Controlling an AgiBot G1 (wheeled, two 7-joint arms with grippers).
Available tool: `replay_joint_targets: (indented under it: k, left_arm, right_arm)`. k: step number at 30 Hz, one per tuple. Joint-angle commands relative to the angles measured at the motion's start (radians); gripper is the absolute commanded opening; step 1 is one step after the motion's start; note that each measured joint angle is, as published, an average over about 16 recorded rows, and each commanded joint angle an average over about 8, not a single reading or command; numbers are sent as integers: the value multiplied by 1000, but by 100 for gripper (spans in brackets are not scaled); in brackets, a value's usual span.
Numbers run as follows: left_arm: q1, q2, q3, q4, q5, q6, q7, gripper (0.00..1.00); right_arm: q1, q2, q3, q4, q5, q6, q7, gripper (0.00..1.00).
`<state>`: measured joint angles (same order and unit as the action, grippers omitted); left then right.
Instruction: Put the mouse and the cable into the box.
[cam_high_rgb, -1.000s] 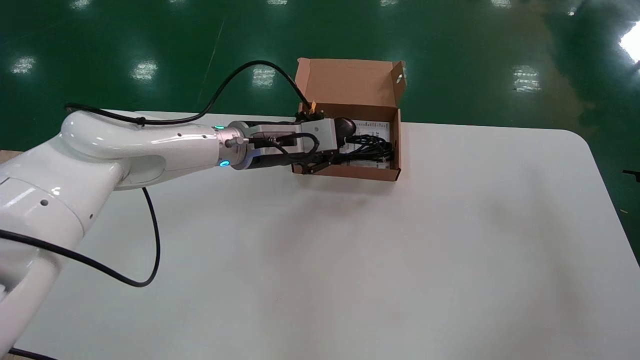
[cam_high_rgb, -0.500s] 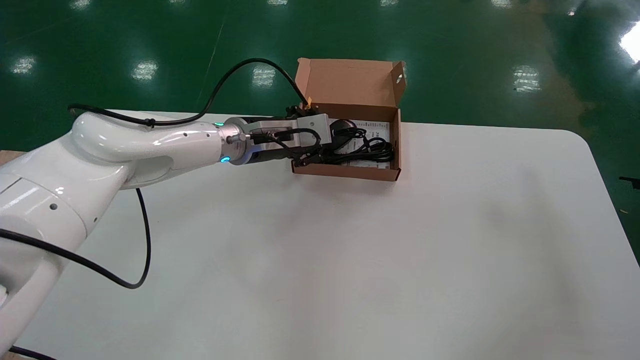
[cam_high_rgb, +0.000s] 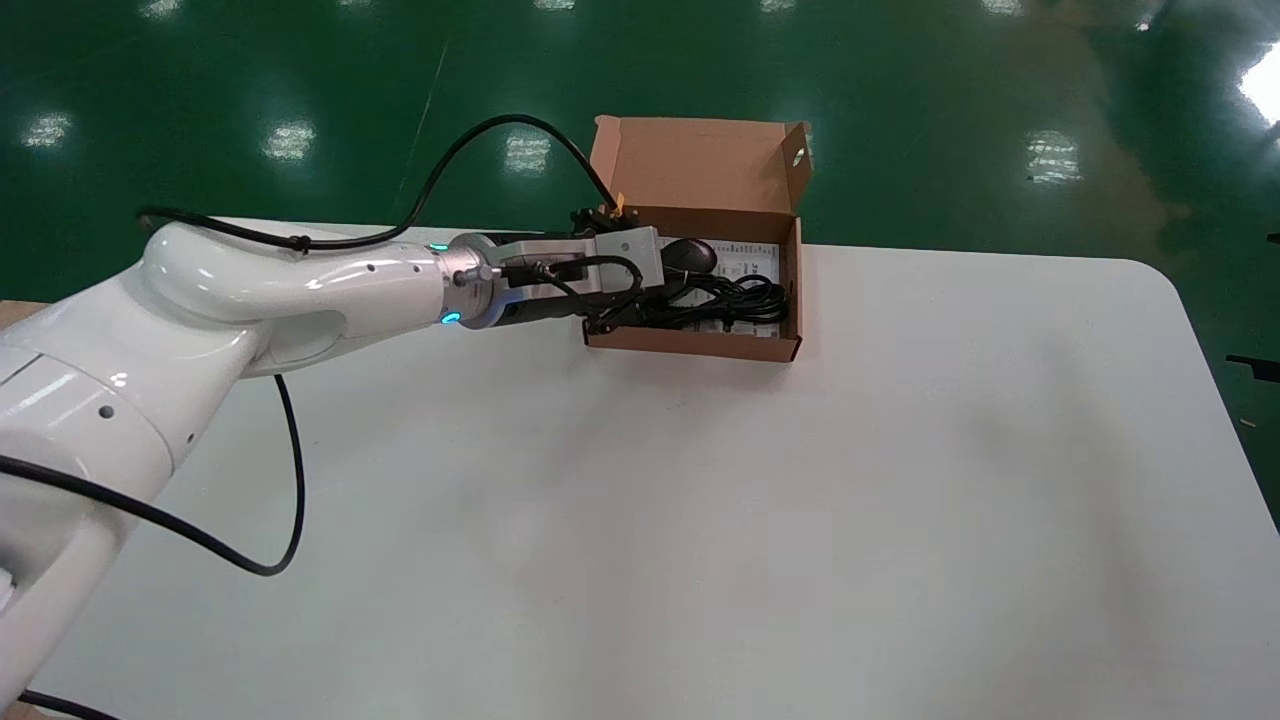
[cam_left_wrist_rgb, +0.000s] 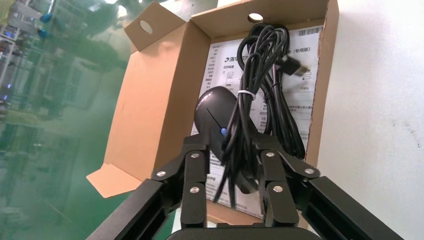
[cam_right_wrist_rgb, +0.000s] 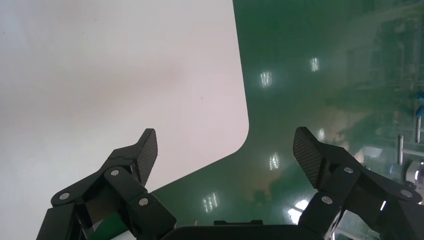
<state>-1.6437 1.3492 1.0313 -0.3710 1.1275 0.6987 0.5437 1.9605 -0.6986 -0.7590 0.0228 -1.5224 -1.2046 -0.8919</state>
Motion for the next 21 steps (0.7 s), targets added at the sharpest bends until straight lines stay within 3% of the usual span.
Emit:
replay_joint_targets:
  k: [1, 21]
  left_arm:
    - [0, 0, -2, 1, 1, 2, 1, 100]
    - [186, -242, -247, -298, -130, 262, -239, 100]
  right_arm:
    - [4, 0, -2, -3, -3, 3, -3, 100]
    - [-282, 28, 152, 402, 252, -92, 344, 100]
